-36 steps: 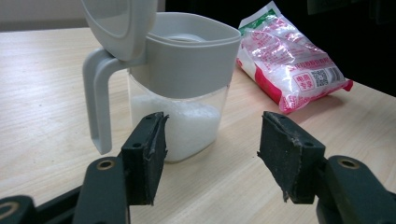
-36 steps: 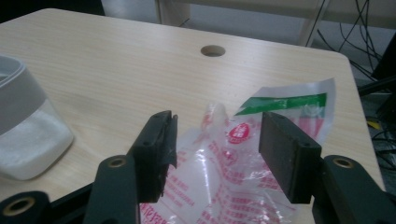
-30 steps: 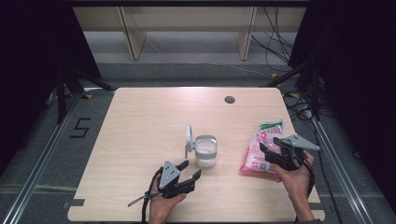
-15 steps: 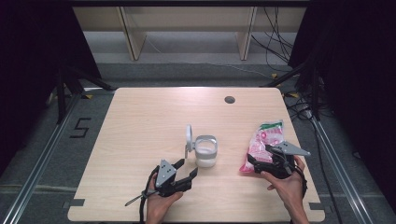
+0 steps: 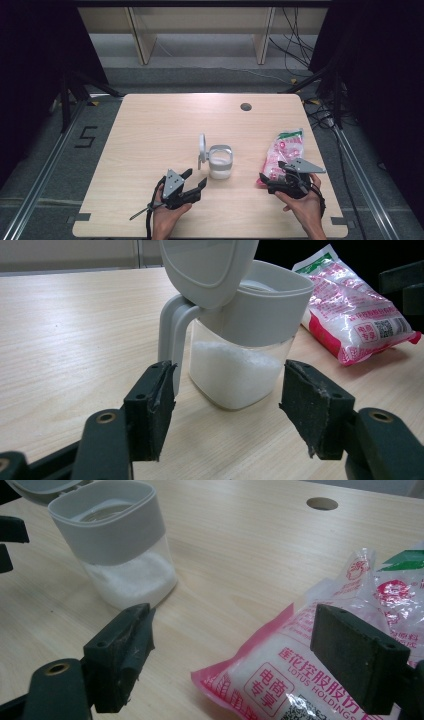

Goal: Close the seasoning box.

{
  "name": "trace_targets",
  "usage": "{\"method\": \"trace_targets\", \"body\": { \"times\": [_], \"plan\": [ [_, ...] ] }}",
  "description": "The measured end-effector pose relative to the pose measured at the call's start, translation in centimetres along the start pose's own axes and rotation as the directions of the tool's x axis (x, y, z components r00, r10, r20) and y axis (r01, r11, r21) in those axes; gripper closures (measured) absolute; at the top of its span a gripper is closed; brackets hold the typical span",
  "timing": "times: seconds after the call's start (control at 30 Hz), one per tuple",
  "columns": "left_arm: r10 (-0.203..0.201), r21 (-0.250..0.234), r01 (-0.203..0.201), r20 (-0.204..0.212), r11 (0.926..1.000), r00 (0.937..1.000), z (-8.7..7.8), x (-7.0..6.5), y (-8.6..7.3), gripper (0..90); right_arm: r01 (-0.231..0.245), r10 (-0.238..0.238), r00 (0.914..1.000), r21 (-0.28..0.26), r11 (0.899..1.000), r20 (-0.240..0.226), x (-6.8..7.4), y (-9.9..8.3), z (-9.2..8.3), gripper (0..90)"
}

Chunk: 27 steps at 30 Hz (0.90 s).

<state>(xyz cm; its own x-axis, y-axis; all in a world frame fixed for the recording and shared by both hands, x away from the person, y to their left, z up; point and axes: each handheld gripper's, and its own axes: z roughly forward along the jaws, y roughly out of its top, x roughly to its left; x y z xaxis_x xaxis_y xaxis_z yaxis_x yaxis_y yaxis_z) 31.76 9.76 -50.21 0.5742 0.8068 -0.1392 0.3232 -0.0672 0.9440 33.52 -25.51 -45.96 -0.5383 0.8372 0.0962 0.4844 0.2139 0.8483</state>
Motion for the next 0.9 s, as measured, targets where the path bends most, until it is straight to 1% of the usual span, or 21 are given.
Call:
{"method": "trace_targets", "body": {
  "times": [0.03, 0.07, 0.1, 0.13, 0.17, 0.23, 0.27, 0.3, 0.33, 0.4, 0.43, 0.57, 0.6, 0.63, 0.67, 0.7, 0.73, 0.77, 0.83, 0.87, 0.9],
  "plan": [
    [0.004, -0.005, -0.004, 0.004, 1.0000, 1.0000, 0.0, 0.1, 0.0, 37.8, 0.028, -0.028, 0.9996, 0.004, 1.000, 0.000, -0.2, -0.1, 0.0, 18.8],
    [0.008, -0.006, -0.008, 0.005, 1.0000, 1.0000, 0.1, 0.3, 0.1, 37.9, 0.038, -0.038, 0.9993, 0.005, 0.999, 0.008, -0.1, -0.1, 0.0, 19.2],
    [0.009, -0.002, -0.009, 0.001, 1.0000, 1.0000, 0.0, 0.3, 0.1, 38.1, 0.013, -0.013, 0.9999, 0.009, 1.000, -0.001, 0.1, -0.2, 0.0, 19.5],
    [0.007, -0.005, -0.007, 0.002, 1.0000, 1.0000, 0.0, 0.4, 0.1, 38.5, 0.038, -0.038, 0.9993, 0.002, 0.999, -0.008, -0.1, -0.2, 0.0, 19.6],
    [0.007, -0.006, -0.007, 0.000, 1.0000, 1.0000, 0.0, 0.4, 0.1, 39.1, 0.041, -0.041, 0.9991, 0.007, 0.999, -0.008, -0.1, -0.2, -0.1, 19.6],
    [0.009, -0.006, -0.009, -0.002, 0.9999, 1.0000, -0.1, 0.6, 0.2, 39.3, 0.035, -0.035, 0.9994, 0.007, 0.999, -0.004, 0.1, -0.2, -0.2, 19.7],
    [0.013, -0.005, -0.013, -0.005, 0.9999, 0.9999, -0.1, 0.7, 0.2, 39.9, 0.016, -0.016, 0.9999, 0.004, 1.000, -0.003, 0.3, -0.3, -0.2, 19.8],
    [0.014, -0.008, -0.014, -0.007, 0.9999, 0.9999, -0.1, 0.7, 0.3, 41.4, 0.045, -0.045, 0.9990, -0.003, 0.999, -0.003, 0.2, -0.3, -0.2, 20.0],
    [0.014, -0.001, -0.014, -0.013, 0.9999, 0.9998, -0.2, 0.7, 0.3, 42.1, 0.026, -0.026, 0.9996, 0.002, 1.000, -0.006, 0.4, -0.3, -0.2, 20.2],
    [0.016, -0.013, -0.016, -0.006, 0.9998, 0.9999, -0.2, 0.8, 0.5, 45.6, 0.025, -0.025, 0.9996, 0.003, 1.000, -0.012, 0.5, -0.4, -0.3, 20.4],
    [0.025, -0.010, -0.025, -0.008, 0.9996, 0.9996, -0.2, 0.9, 0.6, 45.6, 0.051, -0.051, 0.9986, -0.004, 0.999, -0.013, 0.4, -0.4, -0.2, 20.4],
    [0.055, -0.006, -0.055, -0.013, 0.9984, 0.9984, -0.1, 1.1, 0.8, 51.2, 0.047, -0.047, 0.9986, 0.001, 0.999, -0.024, 0.8, -0.6, -0.3, 20.7],
    [0.061, -0.006, -0.061, -0.016, 0.9981, 0.9980, -0.1, 1.2, 0.8, 53.6, 0.032, -0.031, 0.9992, 0.017, 0.999, -0.024, 1.0, -0.6, -0.4, 20.7],
    [0.064, -0.007, -0.065, -0.015, 0.9979, 0.9978, -0.1, 1.3, 0.9, 55.4, 0.057, -0.057, 0.9982, 0.011, 0.998, -0.022, 0.9, -0.6, -0.4, 20.7],
    [0.068, -0.009, -0.068, -0.009, 0.9977, 0.9977, 0.0, 1.4, 1.0, 58.1, 0.055, -0.055, 0.9977, 0.001, 0.998, -0.040, 1.0, -0.6, -0.3, 20.7],
    [0.062, -0.007, -0.062, -0.016, 0.9980, 0.9979, 0.0, 1.5, 1.0, 60.2, 0.064, -0.064, 0.9972, 0.001, 0.998, -0.038, 1.0, -0.6, -0.3, 20.7],
    [0.063, -0.009, -0.063, -0.020, 0.9980, 0.9978, 0.1, 1.6, 1.1, 62.3, 0.033, -0.033, 0.9990, 0.011, 0.999, -0.030, 1.3, -0.7, -0.4, 20.7],
    [0.068, -0.009, -0.069, -0.016, 0.9976, 0.9975, 0.2, 1.7, 1.2, 66.5, 0.060, -0.060, 0.9979, 0.015, 0.998, -0.026, 1.1, -0.7, -0.5, 20.7],
    [0.067, -0.017, -0.067, -0.005, 0.9976, 0.9977, 0.5, 2.1, 1.3, 72.4, 0.061, -0.060, 0.9977, 0.018, 0.998, -0.032, 1.1, -0.7, -0.5, 20.7],
    [0.074, -0.010, -0.074, -0.019, 0.9972, 0.9971, 0.5, 2.1, 1.4, 74.9, 0.026, -0.025, 0.9992, 0.020, 0.999, -0.031, 1.5, -0.8, -0.5, 20.7],
    [0.077, -0.010, -0.077, -0.023, 0.9970, 0.9968, 0.6, 2.2, 1.5, 76.8, 0.076, -0.076, 0.9968, 0.001, 0.997, -0.024, 1.2, -0.8, -0.4, 20.8]
  ]
}}
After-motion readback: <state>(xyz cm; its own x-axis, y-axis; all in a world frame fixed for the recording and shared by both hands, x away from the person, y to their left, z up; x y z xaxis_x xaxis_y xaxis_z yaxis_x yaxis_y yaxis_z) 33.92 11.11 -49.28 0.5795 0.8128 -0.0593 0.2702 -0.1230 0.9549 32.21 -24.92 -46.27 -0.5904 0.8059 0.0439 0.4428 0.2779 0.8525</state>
